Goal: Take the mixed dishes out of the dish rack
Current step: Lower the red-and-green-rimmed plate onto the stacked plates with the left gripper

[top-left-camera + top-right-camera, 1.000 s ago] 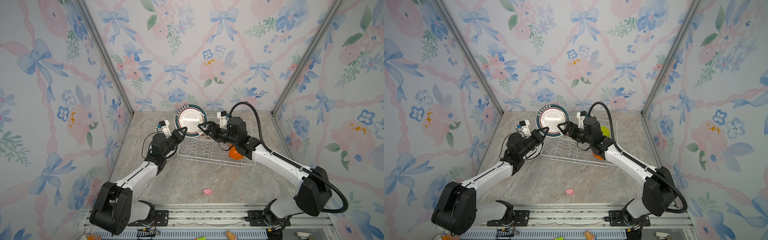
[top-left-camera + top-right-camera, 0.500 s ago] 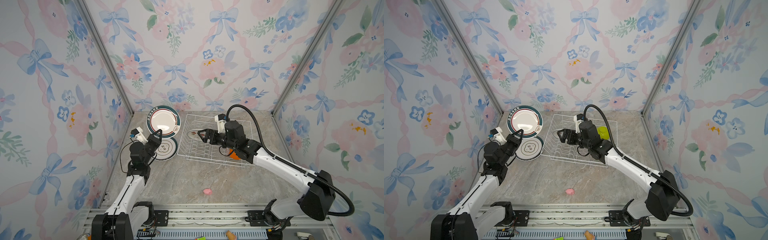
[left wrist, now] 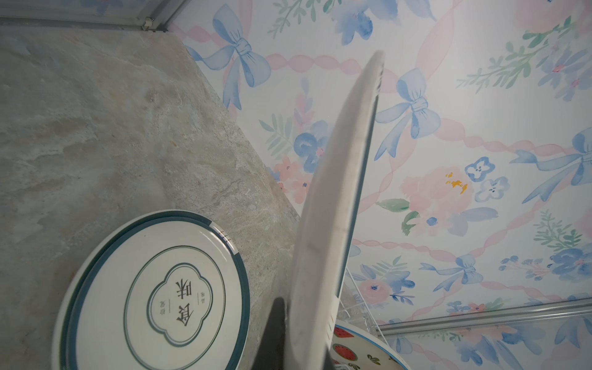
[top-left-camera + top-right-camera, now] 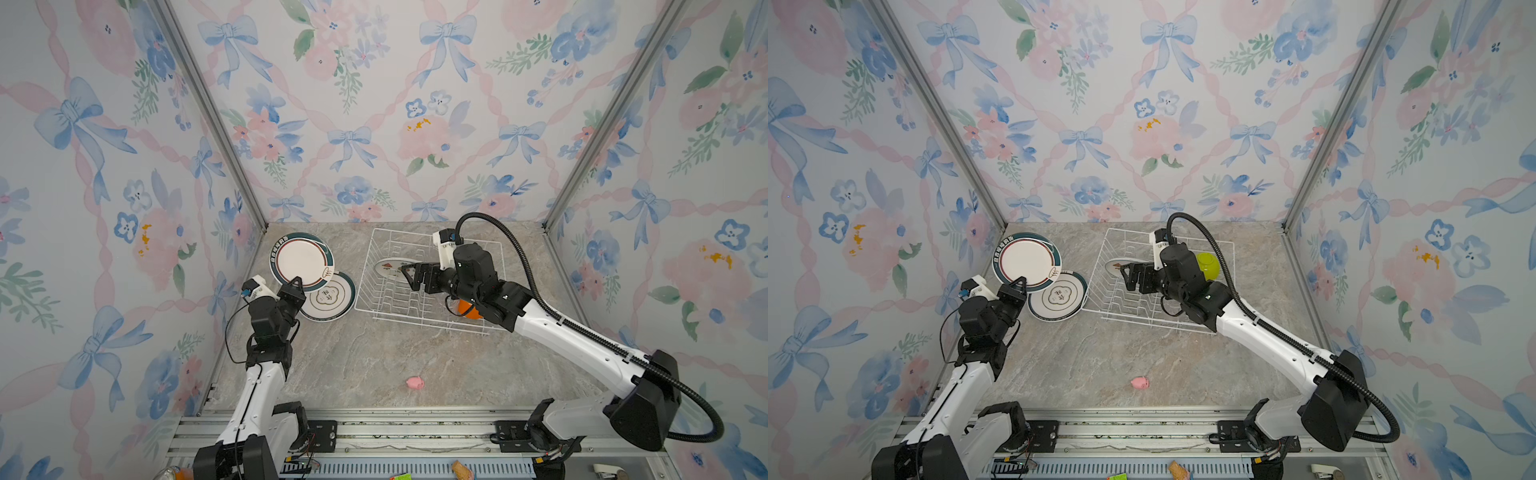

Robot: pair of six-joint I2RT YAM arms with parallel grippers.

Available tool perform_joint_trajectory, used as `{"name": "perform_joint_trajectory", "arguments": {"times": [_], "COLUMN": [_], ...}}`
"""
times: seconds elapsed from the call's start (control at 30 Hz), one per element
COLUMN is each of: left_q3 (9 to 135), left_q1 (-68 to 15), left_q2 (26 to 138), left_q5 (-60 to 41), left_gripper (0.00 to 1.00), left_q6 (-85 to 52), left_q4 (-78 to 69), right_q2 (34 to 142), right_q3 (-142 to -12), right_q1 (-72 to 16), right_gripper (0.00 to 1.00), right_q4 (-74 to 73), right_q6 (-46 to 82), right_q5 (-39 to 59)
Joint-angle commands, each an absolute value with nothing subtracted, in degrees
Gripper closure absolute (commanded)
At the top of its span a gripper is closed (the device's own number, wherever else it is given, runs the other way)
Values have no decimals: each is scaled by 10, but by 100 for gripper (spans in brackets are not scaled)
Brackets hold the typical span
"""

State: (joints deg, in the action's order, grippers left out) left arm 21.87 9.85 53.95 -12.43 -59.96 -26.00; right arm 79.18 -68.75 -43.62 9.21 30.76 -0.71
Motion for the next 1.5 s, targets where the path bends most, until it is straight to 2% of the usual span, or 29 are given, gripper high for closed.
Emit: {"name": "perform_joint_trajectory", "arguments": {"times": [0.0, 0.7, 1.1, 1.13, 1.2, 1.47], "left_q3": [218, 268, 301, 301, 303, 334], "left_q1": [101, 100, 86, 84, 83, 63], "left_q2": [561, 720, 767, 769, 774, 769], "left_q5": [-131, -201, -200, -200, -203, -177], "left_gripper": [100, 100, 99, 92, 67, 4], "left_q6": [-583, -519, -466, -465, -464, -439], "left_q4": [-278, -249, -149, -148, -146, -89], "right_q2": [785, 791, 803, 804, 805, 803], "right_q3": [-688, -692, -694, -695, -695, -695], "right_q1": [-441, -423, -413, -412, -410, -406], "right_gripper": [3, 3, 3, 3, 3, 3], "right_q4": [108, 121, 132, 133, 135, 145], "right_q6": [291, 282, 291, 291, 291, 294], "right_q5": [-22, -39, -35, -34, -33, -33]}}
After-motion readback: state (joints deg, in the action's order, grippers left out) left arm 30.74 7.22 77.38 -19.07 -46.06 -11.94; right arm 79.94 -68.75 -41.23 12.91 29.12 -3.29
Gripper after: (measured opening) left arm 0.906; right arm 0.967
